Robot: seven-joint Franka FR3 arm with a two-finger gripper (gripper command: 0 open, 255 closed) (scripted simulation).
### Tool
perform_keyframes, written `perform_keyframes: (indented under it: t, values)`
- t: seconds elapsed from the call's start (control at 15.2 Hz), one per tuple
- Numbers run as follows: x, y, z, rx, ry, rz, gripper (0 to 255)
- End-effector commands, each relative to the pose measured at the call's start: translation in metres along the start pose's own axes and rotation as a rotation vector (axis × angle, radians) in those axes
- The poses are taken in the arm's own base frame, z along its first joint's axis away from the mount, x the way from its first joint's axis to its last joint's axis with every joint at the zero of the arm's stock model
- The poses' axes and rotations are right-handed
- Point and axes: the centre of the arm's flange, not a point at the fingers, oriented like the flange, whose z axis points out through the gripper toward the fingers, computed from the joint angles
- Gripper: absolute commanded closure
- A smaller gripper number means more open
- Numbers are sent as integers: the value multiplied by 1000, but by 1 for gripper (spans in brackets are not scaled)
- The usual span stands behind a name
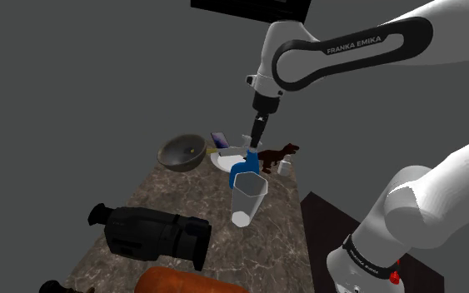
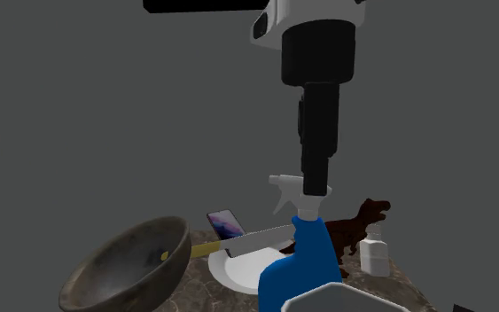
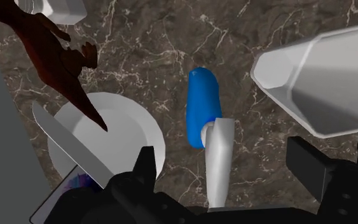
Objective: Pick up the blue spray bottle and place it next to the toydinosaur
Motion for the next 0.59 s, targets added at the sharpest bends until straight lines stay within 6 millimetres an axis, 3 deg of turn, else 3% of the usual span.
perform_keyframes:
  t: [0.0,0.07,0.53]
  values:
    - [1,1,-24,0,-1,0,0]
    - [1,1,-35,0,-1,0,0]
    - [1,1,-35,0,-1,0,0]
